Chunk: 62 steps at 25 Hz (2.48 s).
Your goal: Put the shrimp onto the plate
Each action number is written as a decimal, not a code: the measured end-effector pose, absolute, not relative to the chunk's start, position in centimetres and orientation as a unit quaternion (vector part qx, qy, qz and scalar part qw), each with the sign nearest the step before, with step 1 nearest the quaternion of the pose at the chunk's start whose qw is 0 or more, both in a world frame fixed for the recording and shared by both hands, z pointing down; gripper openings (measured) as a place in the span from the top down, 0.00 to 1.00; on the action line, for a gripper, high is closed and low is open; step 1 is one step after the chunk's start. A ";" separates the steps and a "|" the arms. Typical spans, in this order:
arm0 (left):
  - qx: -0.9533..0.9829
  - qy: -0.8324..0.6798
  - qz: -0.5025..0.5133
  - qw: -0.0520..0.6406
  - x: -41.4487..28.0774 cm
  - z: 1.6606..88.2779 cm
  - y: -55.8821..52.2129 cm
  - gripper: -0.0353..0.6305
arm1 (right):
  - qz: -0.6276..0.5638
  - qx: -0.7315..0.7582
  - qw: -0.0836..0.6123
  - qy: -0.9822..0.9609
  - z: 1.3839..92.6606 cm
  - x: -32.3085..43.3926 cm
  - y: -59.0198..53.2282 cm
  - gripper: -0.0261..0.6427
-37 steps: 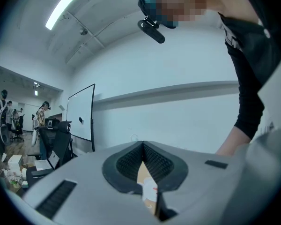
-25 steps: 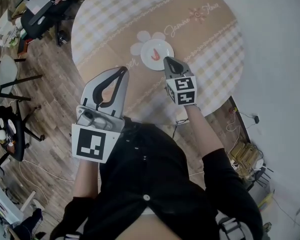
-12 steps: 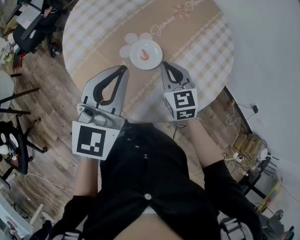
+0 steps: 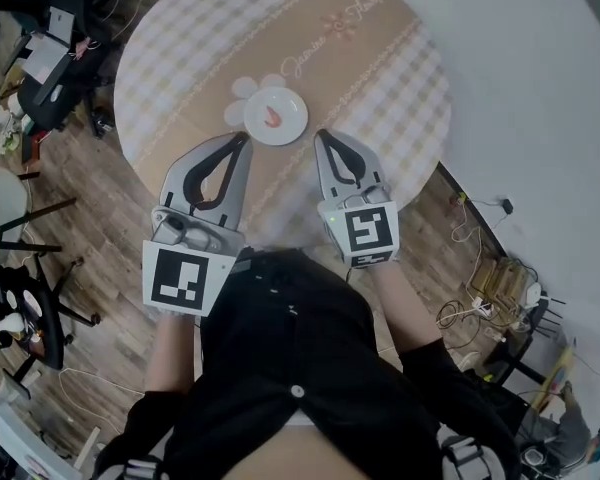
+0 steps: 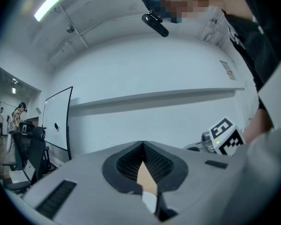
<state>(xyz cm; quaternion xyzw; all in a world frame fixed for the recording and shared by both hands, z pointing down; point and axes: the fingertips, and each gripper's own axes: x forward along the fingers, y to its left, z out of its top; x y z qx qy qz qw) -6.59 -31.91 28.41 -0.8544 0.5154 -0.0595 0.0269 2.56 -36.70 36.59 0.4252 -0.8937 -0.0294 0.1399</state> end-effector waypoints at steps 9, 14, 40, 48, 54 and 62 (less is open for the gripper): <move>-0.855 0.514 -0.056 0.037 -6.5 27.8 -32.1 0.94 | -0.062 0.445 0.124 -0.885 32.1 4.6 -34.6 0.96; -0.857 0.510 -0.055 0.046 -6.4 27.1 -32.3 0.94 | -0.092 0.460 0.122 -0.875 29.9 5.8 -34.0 0.96; -0.855 0.511 -0.043 0.081 -6.4 25.5 -31.5 0.94 | -0.152 0.473 0.081 -0.864 25.5 6.3 -33.3 0.96; -0.855 0.510 -0.046 0.081 -6.0 25.6 -31.4 0.94 | -0.151 0.471 0.081 -0.865 25.6 6.4 -33.3 0.96; -0.854 0.512 -0.046 0.081 -6.0 25.5 -31.1 0.94 | -0.150 0.467 0.079 -0.868 25.6 6.1 -33.0 0.96; -0.852 0.515 -0.047 0.080 -6.1 25.5 -31.1 0.94 | -0.142 0.464 0.085 -0.870 26.3 5.9 -33.2 0.96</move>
